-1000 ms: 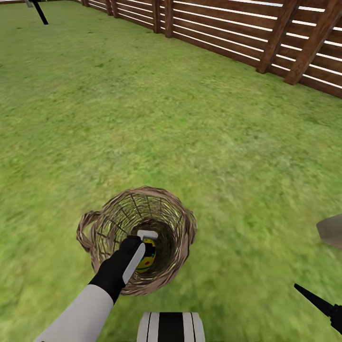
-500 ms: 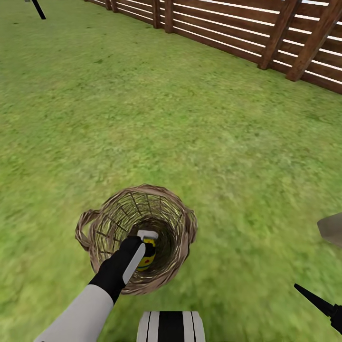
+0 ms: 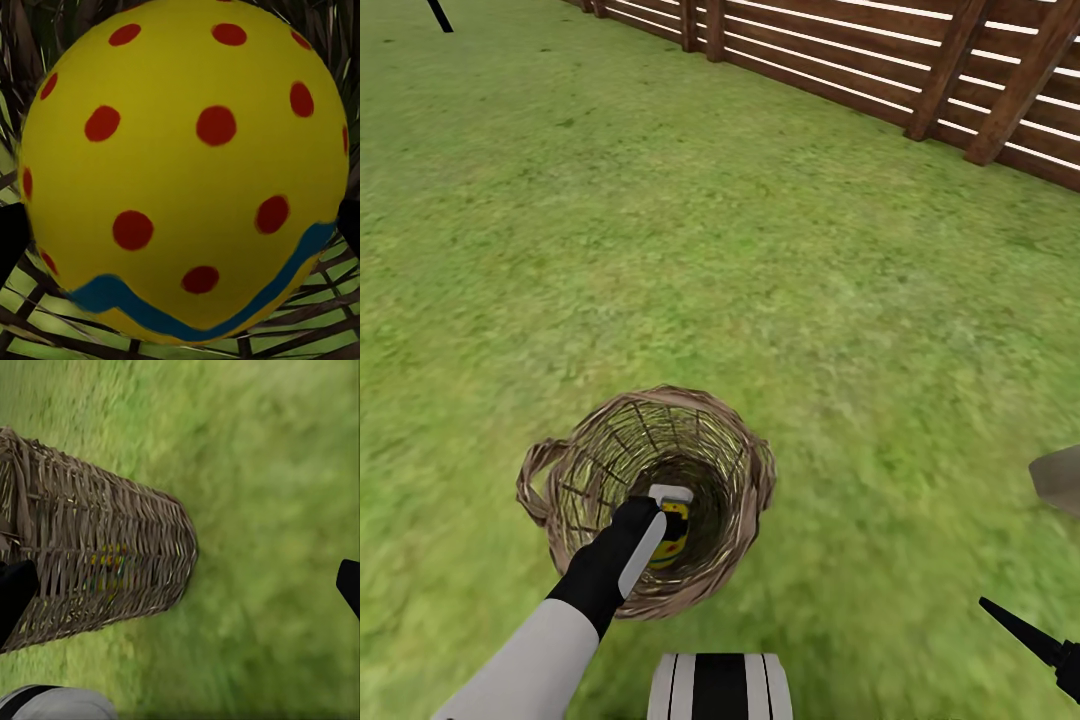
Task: Take the three Easter eggs out of the wicker basket on the lawn in the garden, then place them on the lawn next to a single tree (choose any tree) so that all three eggs are next to the same tree and none are left in the basket.
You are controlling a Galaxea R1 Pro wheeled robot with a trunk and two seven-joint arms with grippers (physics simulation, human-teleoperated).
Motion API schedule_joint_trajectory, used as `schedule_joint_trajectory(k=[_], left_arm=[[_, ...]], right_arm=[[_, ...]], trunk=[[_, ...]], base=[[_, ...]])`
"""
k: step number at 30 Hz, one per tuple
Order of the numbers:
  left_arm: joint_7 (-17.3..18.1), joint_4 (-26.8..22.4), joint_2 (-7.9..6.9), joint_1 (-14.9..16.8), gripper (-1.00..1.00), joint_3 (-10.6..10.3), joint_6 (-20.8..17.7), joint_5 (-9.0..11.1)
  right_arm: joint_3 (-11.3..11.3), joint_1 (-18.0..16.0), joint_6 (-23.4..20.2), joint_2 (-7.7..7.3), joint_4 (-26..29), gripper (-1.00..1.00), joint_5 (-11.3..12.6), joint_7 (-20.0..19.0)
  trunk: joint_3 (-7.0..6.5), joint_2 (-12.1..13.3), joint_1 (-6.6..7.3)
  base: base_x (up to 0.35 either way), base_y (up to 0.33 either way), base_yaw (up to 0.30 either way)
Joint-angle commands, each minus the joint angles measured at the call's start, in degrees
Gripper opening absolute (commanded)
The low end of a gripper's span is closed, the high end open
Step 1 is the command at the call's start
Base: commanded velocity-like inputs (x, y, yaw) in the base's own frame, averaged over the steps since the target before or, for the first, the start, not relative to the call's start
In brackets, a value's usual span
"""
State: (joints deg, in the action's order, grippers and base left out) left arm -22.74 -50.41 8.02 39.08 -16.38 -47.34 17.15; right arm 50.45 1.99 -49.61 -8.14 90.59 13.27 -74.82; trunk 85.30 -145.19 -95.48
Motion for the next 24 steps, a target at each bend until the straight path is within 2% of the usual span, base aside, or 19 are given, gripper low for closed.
schedule_joint_trajectory(k=[1, 21, 22, 24], left_arm=[[-0.58, -0.04, 0.0, 0.03, 1.0, -0.13, -0.12, 0.6], [-0.55, -0.04, -0.01, 0.03, 1.0, -0.32, -0.12, 0.78], [-0.55, -0.04, -0.02, 0.03, -1.0, -0.32, -0.12, 0.82], [-0.55, -0.04, -0.02, 0.03, -1.0, -0.32, -0.12, 0.85]], right_arm=[[0.0, 0.03, -0.4, -0.02, 0.02, 1.0, 0.27, 0.03], [0.0, 0.05, -0.41, 0.02, 0.02, 1.0, 0.26, 0.03], [0.0, 0.04, -0.41, 0.03, 0.02, 1.0, 0.26, 0.03], [0.0, 0.03, -0.42, -0.01, 0.02, 1.0, 0.26, 0.03]], trunk=[[0.03, -0.01, 0.01], [0.03, -0.01, 0.01], [0.03, -0.01, 0.01], [0.03, -0.01, 0.01]], base=[[0.0, 0.0, 0.0], [0.0, 0.0, 0.0], [0.0, 0.0, 0.0], [0.0, 0.0, 0.0]])
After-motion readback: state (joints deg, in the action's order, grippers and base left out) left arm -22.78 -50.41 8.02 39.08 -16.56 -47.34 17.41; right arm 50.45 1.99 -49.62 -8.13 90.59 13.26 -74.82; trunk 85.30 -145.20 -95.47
